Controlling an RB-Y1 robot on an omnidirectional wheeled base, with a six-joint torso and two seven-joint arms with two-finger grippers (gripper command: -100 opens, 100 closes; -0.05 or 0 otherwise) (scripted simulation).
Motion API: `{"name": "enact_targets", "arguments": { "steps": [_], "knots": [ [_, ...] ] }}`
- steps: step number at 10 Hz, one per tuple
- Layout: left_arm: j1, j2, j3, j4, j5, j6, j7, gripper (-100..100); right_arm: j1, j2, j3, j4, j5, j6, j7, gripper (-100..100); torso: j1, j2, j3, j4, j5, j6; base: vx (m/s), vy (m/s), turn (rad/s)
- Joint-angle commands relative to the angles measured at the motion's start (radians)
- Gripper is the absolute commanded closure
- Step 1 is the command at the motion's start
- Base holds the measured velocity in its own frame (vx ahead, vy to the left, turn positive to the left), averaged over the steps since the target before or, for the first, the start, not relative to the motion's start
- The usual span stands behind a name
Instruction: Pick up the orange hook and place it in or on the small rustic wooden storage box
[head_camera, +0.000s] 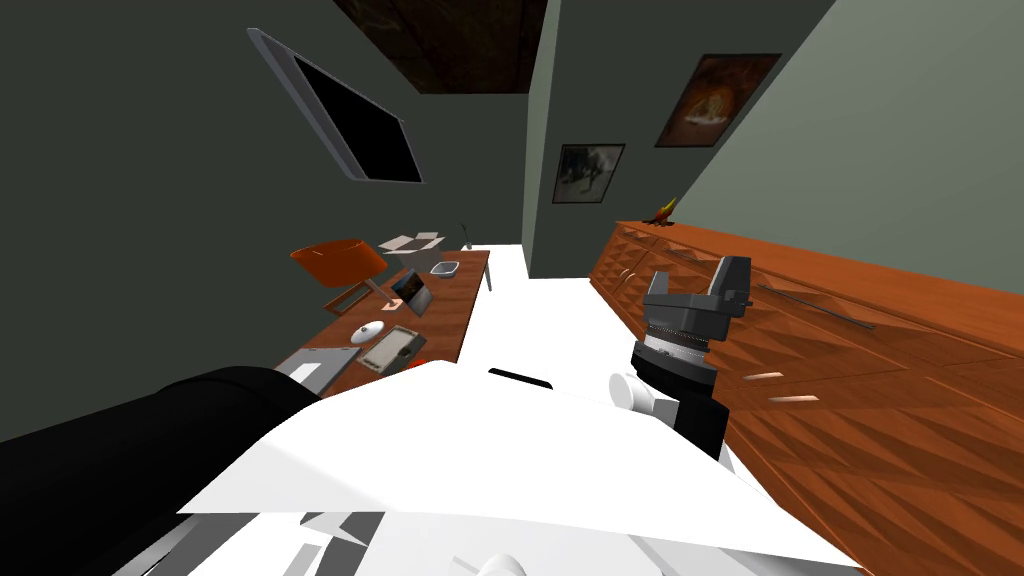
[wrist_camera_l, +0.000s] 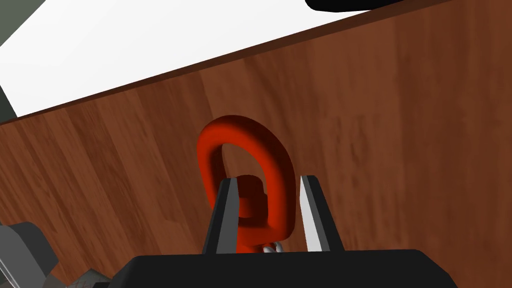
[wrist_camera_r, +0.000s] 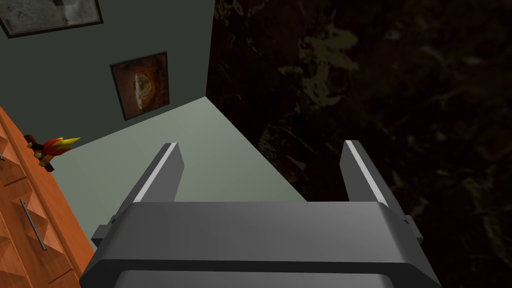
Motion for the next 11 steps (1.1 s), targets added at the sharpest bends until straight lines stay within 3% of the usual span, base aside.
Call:
{"name": "enact_targets", "arguments": {
  "steps": [1,3,4,5,7,8,9,10,11],
  "knots": [
    [0.000,0.000,0.000,0.000,0.000,0.000,0.000,100,0.000,0.000,0.000,0.000,0.000,0.000,0.000,0,0.000,0.000,0.000,0.000,0.000,0.000,0.004,0.001,-0.010],
    [-0.001,0.000,0.001,-0.001,0.000,-0.001,0.000,100,0.000,0.000,0.000,0.000,0.000,0.000,0.000,0,0.000,0.000,0.000,-0.001,0.000,-0.001,0.000,0.000,0.000],
    [-0.001,0.000,0.001,-0.001,0.000,-0.001,0.000,0,0.000,0.000,0.000,0.000,0.000,0.000,0.000,0,0.000,0.000,0.000,-0.001,0.000,-0.001,0.000,0.000,0.000],
    [0.014,0.030,0.007,-0.022,0.008,-0.005,0.008,100,0.000,0.000,0.000,0.000,0.000,0.000,0.000,0,0.000,0.000,0.000,-0.001,0.000,-0.001,-0.017,-0.009,0.058],
    [0.026,0.062,0.013,-0.047,0.017,-0.005,0.017,100,0.000,0.000,0.000,0.000,0.000,0.000,0.000,0,-0.001,0.002,0.001,-0.001,0.000,-0.002,-0.027,-0.009,0.053],
    [0.025,0.051,0.014,-0.043,0.014,-0.002,0.012,100,0.000,0.000,0.000,0.000,0.000,0.000,0.000,0,-0.001,0.002,0.001,-0.001,0.000,-0.001,-0.012,-0.004,0.007],
    [0.026,0.053,0.015,-0.044,0.014,-0.002,0.013,0,0.000,0.000,0.000,0.000,0.000,0.000,0.000,0,0.000,0.001,0.000,-0.001,0.000,-0.001,0.000,0.000,0.000],
    [-0.012,0.068,0.045,-0.051,0.024,-0.007,0.002,100,0.000,0.000,0.000,0.000,0.000,0.000,0.000,0,0.000,0.001,0.000,-0.001,0.000,-0.001,-0.153,-0.020,-0.039],
    [-0.012,0.068,0.045,-0.051,0.024,-0.007,0.002,100,0.000,0.000,0.000,0.000,0.000,0.000,0.000,0,-0.002,0.007,0.003,0.001,-0.001,0.000,-0.197,-0.029,-0.064]
  ]
}}
